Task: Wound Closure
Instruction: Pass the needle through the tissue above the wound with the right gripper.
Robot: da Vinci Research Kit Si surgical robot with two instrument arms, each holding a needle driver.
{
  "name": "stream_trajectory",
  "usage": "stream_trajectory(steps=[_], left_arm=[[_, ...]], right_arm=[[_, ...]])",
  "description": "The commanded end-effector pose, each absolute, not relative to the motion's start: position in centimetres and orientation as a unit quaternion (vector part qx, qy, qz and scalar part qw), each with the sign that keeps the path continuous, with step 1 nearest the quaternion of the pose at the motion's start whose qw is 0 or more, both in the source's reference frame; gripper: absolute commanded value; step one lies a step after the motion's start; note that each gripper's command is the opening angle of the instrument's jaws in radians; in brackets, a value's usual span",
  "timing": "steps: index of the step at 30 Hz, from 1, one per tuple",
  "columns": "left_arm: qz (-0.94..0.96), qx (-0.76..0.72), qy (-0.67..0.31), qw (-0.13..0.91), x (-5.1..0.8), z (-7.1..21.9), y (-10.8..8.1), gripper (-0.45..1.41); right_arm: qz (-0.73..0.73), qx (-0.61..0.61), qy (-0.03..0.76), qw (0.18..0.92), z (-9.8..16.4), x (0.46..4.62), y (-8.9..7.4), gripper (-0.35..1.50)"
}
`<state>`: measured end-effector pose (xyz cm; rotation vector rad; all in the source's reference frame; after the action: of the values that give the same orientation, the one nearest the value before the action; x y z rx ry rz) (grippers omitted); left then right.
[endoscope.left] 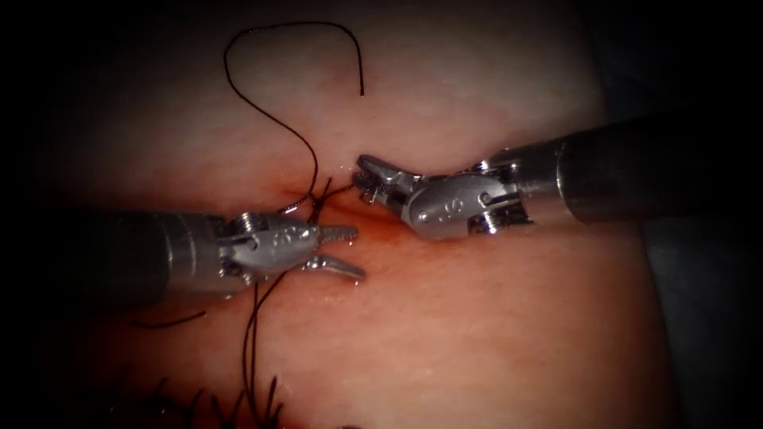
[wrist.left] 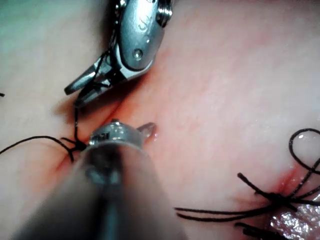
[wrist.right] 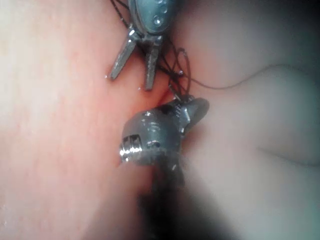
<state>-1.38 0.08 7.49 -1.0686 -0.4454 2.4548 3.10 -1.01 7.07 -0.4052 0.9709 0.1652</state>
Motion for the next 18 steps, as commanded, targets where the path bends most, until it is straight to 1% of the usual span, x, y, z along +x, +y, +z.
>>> stream_trajectory(steps=[1,2,8,13,16,17,18], left_arm=[[0.883,-0.387,-0.161,0.21,-1.44,7.57,0.11,0.14],[0.884,-0.386,-0.159,0.211,-1.45,7.65,0.14,0.07],[0.895,-0.368,-0.161,0.193,-1.43,7.88,-0.04,0.07],[0.902,-0.357,-0.165,0.177,-1.35,7.84,-0.26,0.07],[0.904,-0.355,-0.164,0.175,-1.31,7.8,-0.33,0.07],[0.904,-0.355,-0.164,0.175,-1.3,7.8,-0.33,0.07],[0.904,-0.355,-0.164,0.175,-1.3,7.81,-0.33,0.07]], right_arm=[[0.093,-0.183,0.467,0.86,7.13,3.14,-1.02,-0.35],[0.106,-0.17,0.469,0.86,7.13,3.14,-1.01,-0.35],[0.154,-0.119,0.463,0.865,7.1,3.15,-0.89,-0.35],[0.188,-0.04,0.469,0.862,7.11,3.23,-0.7,-0.35],[0.243,0.005,0.476,0.845,7.14,3.26,-0.64,-0.35],[0.284,0.018,0.488,0.825,7.17,3.26,-0.62,-0.35],[0.294,0.023,0.489,0.821,7.18,3.25,-0.6,-0.35]])
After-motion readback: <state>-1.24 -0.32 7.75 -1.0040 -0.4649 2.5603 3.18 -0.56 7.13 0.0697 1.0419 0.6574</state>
